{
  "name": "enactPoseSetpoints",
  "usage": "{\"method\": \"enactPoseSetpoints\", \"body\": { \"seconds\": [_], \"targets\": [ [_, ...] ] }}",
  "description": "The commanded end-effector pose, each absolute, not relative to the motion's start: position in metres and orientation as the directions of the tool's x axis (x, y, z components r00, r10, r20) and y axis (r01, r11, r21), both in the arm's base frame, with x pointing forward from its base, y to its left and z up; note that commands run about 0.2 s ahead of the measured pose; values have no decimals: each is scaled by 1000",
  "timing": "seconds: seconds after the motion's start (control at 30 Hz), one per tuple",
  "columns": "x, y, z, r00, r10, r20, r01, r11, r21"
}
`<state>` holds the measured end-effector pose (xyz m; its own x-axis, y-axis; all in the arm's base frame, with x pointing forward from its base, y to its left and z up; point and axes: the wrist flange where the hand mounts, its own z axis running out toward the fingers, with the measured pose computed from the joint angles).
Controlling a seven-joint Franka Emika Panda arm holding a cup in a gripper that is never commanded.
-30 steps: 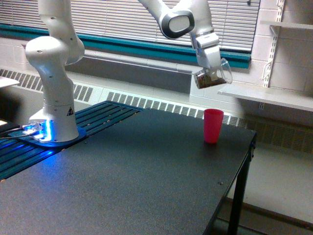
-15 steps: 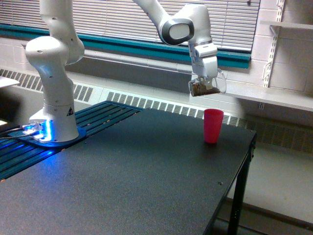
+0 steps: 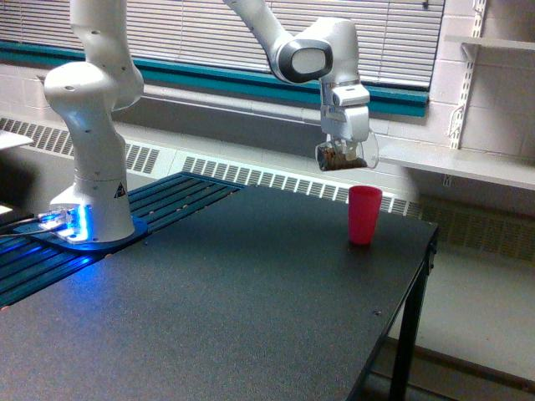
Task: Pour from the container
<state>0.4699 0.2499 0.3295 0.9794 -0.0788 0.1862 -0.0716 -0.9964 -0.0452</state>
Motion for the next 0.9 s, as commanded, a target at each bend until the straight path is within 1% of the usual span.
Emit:
{"method": "enactPoseSetpoints", "body": {
  "seconds": [0.03, 0.9],
  "targets": [
    [467, 257, 324, 985, -37, 171, -34, -999, -20],
    [467, 271, 304, 994, 31, 106, 25, -998, 65]
  ]
}}
